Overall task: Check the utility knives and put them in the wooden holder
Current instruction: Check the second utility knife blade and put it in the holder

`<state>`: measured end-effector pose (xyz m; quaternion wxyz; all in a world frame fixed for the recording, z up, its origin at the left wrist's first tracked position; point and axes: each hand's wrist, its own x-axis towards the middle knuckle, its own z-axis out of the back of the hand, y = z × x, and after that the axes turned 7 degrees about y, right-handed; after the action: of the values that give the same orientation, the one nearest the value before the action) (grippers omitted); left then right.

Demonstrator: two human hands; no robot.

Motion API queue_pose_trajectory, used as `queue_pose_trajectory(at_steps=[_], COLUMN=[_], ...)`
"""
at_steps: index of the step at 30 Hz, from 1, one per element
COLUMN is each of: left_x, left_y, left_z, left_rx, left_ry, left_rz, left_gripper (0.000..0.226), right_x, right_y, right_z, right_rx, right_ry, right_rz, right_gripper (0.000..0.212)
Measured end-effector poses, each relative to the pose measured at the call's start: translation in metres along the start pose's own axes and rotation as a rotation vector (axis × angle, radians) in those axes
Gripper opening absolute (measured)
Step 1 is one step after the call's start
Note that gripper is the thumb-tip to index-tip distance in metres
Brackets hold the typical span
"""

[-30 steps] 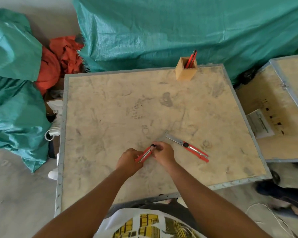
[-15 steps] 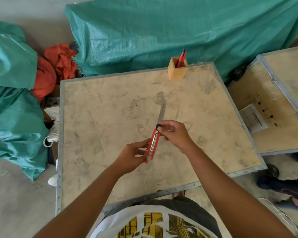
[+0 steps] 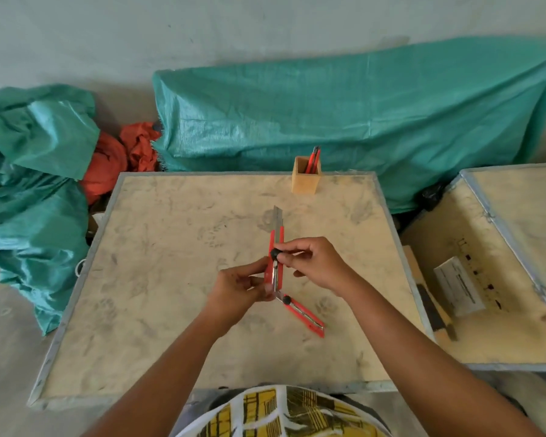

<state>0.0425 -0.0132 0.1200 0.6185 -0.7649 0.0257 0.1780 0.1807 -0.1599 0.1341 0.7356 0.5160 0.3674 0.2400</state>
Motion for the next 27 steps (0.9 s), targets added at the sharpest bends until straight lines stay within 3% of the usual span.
queue_pose_trajectory(at_steps=[8, 13, 23, 27], left_x=[-0.003, -0.008, -0.009, -0.009], left_y=[-0.008, -0.015, -0.032, -0.039], left_z=[-0.029, -0.020, 0.007, 0.014], left_rx=[-0.087, -0.105, -0.065, -0.063], left_ry=[-0.092, -0.088, 0.013, 0.037], left_rz=[-0.085, -0.075, -0.100, -0.119], left_gripper=[0.047, 0.048, 0.047, 0.046], right_x=[-0.009, -0.009, -0.010, -0.011], right_y=[0.017, 0.026, 0.037, 0.041], right_z=[0.035, 0.029, 0.000, -0.007], right_rx=[-0.279, -0.346, -0.366, -0.352], right_ry=[0.198, 0.221, 0.023, 0.013], right_rz=[0.117, 0.131, 0.187, 0.218], right_gripper=[0.023, 0.025, 0.019, 0.028])
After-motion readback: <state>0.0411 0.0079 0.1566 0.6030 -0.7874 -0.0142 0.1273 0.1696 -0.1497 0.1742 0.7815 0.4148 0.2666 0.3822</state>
